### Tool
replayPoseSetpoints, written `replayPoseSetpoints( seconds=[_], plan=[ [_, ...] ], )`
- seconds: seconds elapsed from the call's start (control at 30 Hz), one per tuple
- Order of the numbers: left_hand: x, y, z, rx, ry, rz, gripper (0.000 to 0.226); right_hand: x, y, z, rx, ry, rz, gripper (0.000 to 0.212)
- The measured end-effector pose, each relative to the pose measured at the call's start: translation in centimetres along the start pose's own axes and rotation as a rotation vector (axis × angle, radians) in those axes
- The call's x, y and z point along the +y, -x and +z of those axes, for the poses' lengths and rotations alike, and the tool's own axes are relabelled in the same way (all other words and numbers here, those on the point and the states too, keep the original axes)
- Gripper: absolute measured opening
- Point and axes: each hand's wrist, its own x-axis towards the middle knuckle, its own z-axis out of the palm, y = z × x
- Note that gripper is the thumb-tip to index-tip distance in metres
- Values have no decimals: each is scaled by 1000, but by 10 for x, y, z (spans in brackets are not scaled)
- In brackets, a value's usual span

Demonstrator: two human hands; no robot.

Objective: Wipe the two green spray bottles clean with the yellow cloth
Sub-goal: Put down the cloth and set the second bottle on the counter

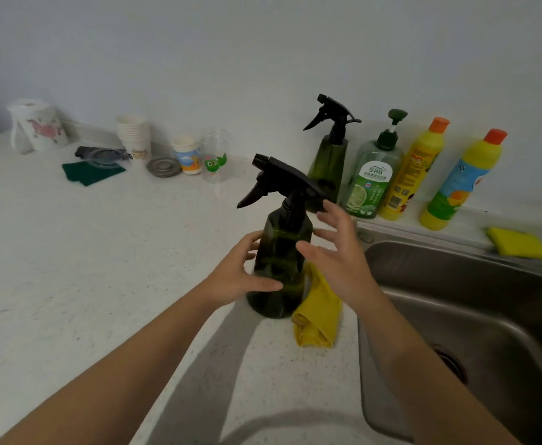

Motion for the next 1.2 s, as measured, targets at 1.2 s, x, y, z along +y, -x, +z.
replayPoseSetpoints(
  seconds=[1.2],
  plan=[
    [-51,-224,-88,99,-105,162,81,79,-226,77,295,162,151,60]
  ],
)
